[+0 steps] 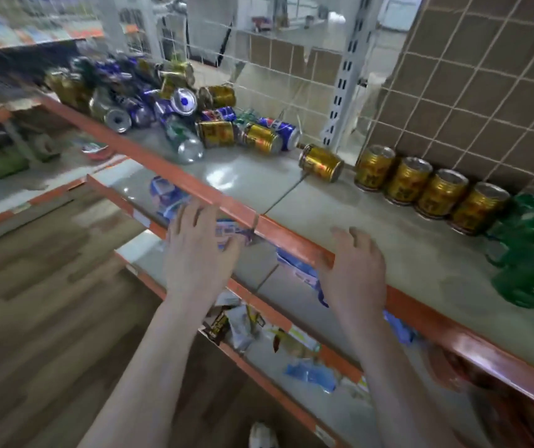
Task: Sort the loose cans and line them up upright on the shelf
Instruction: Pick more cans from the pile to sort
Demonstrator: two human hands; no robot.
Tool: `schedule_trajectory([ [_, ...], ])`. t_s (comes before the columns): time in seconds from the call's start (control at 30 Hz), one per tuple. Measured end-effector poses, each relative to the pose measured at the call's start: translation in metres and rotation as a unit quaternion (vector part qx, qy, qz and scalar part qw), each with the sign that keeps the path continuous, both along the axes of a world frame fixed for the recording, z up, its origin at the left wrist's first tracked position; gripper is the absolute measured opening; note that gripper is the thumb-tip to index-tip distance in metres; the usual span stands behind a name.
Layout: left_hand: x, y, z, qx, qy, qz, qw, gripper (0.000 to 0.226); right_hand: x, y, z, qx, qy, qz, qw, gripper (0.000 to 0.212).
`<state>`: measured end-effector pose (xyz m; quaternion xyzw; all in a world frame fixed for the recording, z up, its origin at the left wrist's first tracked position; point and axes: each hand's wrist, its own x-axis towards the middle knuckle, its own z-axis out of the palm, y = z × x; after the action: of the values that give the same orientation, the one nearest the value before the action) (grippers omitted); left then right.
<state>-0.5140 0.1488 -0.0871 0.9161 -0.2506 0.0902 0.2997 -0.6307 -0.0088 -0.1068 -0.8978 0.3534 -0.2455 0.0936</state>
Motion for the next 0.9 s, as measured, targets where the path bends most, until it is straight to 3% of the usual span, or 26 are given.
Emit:
schedule_trajectory([
  [0.53,0.270,0.012,0.007,0.023,-0.016,0.025,0.999,0.047,0.262,0.000,0.004,0.009,0.024,0.000,1.000,0.041],
  [0.7,0.337,-0.005,-0.003,0.021,0.000,-0.050,0.999,0.054,0.303,0.006,0.000,0.009,0.027,-0.033,0.999,0.044],
  [0.9,0.406,-0.020,-0.017,0.066,0.026,-0.243,0.967,0.066,0.336,0.013,-0.007,0.026,0.039,-0.115,0.992,0.044],
])
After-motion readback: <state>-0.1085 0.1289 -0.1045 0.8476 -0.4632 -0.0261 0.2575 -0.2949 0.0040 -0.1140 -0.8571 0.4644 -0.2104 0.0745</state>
